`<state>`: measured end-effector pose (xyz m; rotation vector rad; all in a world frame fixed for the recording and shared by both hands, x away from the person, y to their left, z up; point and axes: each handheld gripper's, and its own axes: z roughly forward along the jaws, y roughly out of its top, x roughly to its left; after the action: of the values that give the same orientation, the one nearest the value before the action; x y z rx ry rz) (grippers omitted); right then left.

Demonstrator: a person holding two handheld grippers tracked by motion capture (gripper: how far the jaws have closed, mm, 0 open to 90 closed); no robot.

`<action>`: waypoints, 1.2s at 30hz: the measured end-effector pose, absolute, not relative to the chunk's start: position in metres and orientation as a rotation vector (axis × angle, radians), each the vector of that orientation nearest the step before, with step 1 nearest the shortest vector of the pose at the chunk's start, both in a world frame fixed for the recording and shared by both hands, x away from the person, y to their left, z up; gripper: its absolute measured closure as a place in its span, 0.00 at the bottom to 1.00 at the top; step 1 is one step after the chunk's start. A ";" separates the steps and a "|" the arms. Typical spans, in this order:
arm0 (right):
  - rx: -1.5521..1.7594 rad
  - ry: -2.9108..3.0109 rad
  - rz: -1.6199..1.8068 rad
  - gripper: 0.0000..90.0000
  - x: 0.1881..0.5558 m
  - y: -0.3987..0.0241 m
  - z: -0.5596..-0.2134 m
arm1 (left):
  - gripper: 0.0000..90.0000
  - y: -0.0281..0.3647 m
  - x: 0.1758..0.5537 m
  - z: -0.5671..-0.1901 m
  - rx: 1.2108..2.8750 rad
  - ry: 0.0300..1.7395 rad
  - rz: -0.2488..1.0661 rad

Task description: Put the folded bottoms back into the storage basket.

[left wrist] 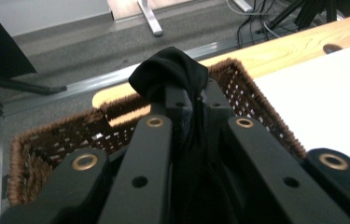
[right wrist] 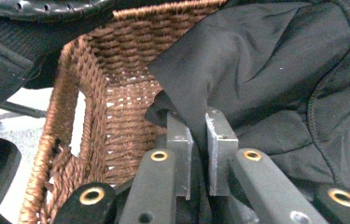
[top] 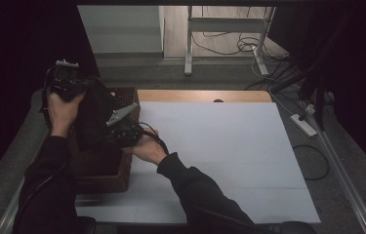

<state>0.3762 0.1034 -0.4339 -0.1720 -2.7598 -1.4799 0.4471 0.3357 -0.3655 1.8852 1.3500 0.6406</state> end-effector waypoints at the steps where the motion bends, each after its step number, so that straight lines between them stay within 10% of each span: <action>1: -0.172 -2.762 -1.470 0.92 0.376 0.104 -0.436 | 0.93 0.336 0.448 -0.369 1.894 1.355 0.639; 22: -0.034 -2.900 -1.291 0.90 0.365 0.143 -0.456 | 0.88 0.367 0.449 -0.422 1.987 1.522 0.578; 27: -0.076 -2.874 -1.346 0.56 0.361 0.146 -0.458 | 0.49 0.382 0.445 -0.430 1.933 1.654 0.659; 36: -0.198 -2.813 -1.361 0.27 0.369 0.123 -0.447 | 0.16 0.393 0.431 -0.427 1.825 1.556 0.526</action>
<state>0.3687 0.1232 -0.4471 -0.1981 -2.8134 -1.3613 0.4314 0.3935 -0.4274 1.8248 1.5564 0.5259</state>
